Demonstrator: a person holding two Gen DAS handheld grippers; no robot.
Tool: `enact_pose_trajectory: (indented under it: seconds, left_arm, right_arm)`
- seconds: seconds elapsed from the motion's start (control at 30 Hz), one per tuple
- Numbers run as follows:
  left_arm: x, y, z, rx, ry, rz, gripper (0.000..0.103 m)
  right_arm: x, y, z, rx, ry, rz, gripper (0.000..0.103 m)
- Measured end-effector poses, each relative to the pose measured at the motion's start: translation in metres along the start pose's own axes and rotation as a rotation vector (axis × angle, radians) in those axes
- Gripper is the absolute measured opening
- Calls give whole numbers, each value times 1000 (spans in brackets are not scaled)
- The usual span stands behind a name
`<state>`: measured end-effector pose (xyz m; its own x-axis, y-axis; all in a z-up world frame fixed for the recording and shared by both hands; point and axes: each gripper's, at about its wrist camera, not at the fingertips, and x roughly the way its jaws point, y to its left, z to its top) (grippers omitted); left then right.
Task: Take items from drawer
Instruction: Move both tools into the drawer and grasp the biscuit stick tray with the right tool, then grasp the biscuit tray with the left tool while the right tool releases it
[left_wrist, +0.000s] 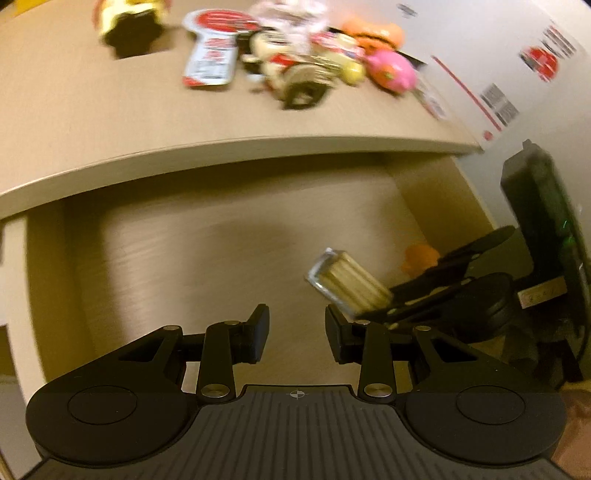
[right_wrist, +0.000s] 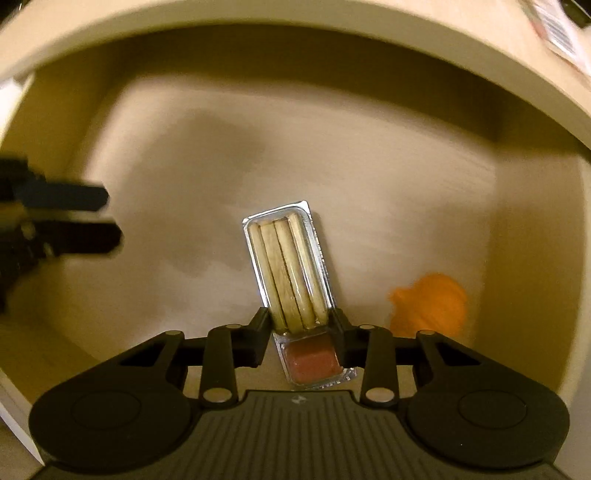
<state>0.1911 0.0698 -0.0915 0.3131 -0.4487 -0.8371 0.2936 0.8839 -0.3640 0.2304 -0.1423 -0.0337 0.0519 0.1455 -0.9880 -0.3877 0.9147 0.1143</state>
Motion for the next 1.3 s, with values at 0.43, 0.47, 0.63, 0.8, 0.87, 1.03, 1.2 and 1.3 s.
enact_pose_trajectory:
  seconds: [0.43, 0.47, 0.63, 0.8, 0.87, 1.03, 1.2, 1.3]
  left_arm:
    - [8, 18, -7, -108, 25, 56, 36]
    - [10, 17, -7, -106, 29, 52, 36]
    - [19, 5, -2, -92, 40, 35, 36]
    - [21, -2, 1, -73, 32, 45, 36]
    - [21, -4, 3, -79, 22, 51, 36]
    - [25, -4, 4, -151, -12, 57, 36]
    - [38, -11, 9, -182, 16, 107, 36]
    - [42, -18, 12, -165, 18, 114, 37]
  right_arm:
    - [-24, 31, 25, 41, -160, 170, 52]
    - [-30, 29, 22, 35, -182, 141, 54]
    - [-60, 12, 0, 13, -303, -44, 64]
    - [-78, -6, -17, -1, -386, -166, 71]
    - [-86, -18, -20, 24, -454, -225, 77]
    - [-98, -49, -31, 87, -456, -260, 85]
    - [-76, -45, -44, 78, -390, -261, 85]
    - [-70, -35, -48, 37, -376, -280, 85]
